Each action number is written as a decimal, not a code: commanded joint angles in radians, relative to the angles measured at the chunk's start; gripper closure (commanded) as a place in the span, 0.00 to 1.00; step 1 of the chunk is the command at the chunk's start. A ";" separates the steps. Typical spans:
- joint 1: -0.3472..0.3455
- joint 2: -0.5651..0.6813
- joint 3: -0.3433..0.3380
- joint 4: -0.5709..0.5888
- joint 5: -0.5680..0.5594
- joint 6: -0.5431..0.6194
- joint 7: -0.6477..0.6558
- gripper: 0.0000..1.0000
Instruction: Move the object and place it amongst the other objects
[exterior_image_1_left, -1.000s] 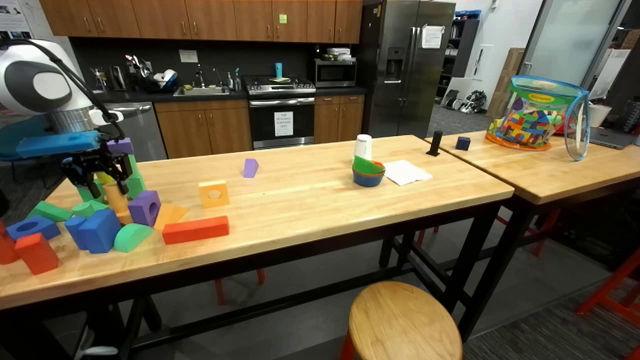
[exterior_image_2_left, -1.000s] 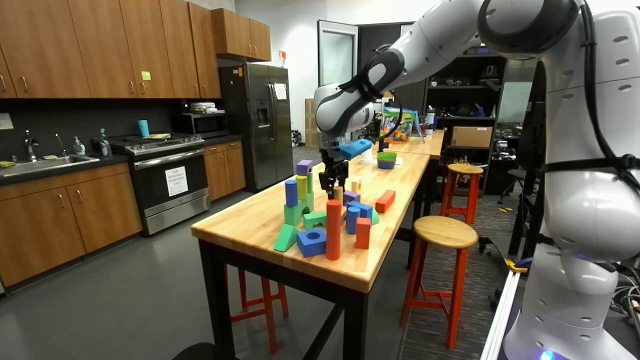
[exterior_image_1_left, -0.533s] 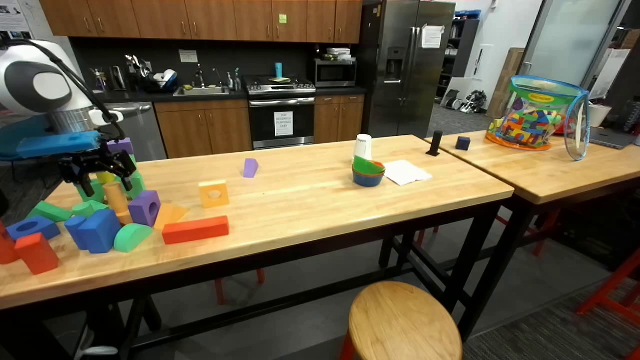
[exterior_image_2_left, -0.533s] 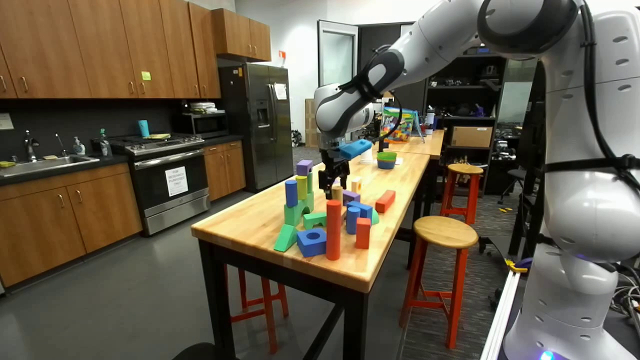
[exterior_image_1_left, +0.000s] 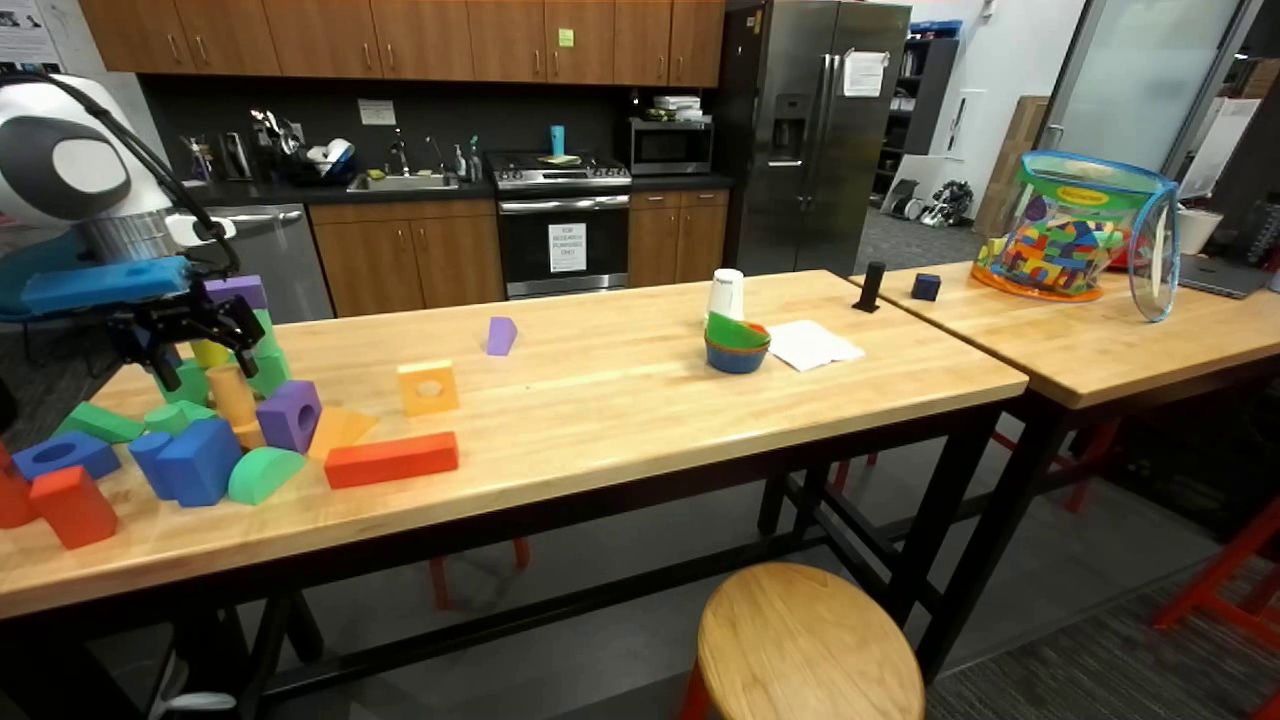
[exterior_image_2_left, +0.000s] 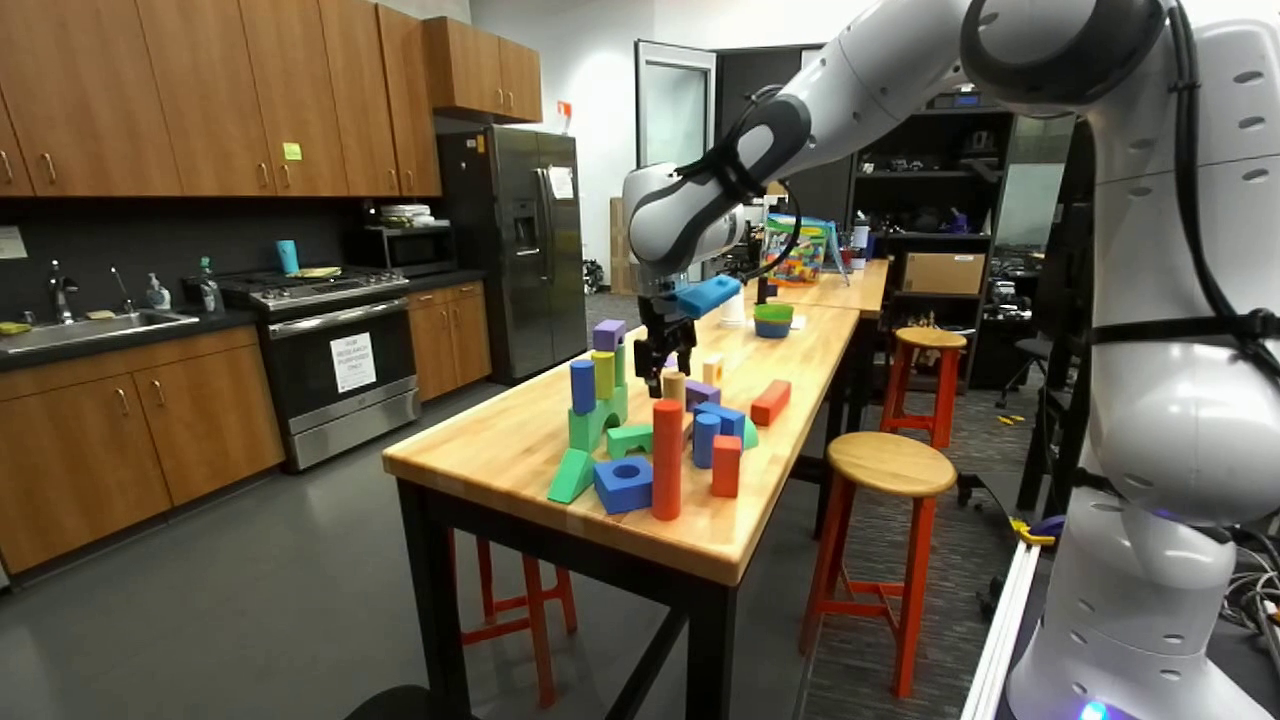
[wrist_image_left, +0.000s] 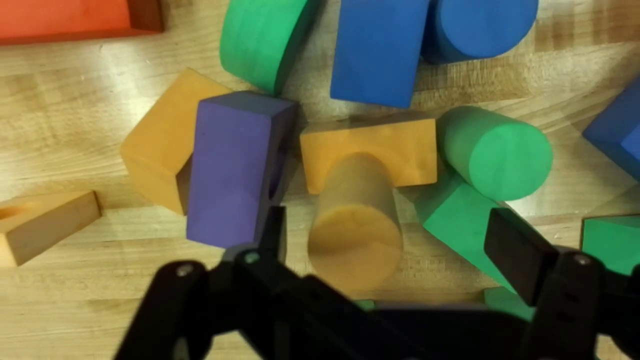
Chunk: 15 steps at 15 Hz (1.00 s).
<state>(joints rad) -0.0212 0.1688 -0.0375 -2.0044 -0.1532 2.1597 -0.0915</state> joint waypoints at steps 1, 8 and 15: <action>0.011 -0.082 0.000 -0.047 -0.055 -0.025 0.034 0.00; -0.006 -0.280 -0.001 -0.104 -0.091 -0.032 0.000 0.00; 0.004 -0.359 0.000 -0.129 -0.031 -0.165 -0.128 0.00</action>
<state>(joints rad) -0.0222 -0.1655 -0.0406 -2.1093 -0.1950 2.0497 -0.1846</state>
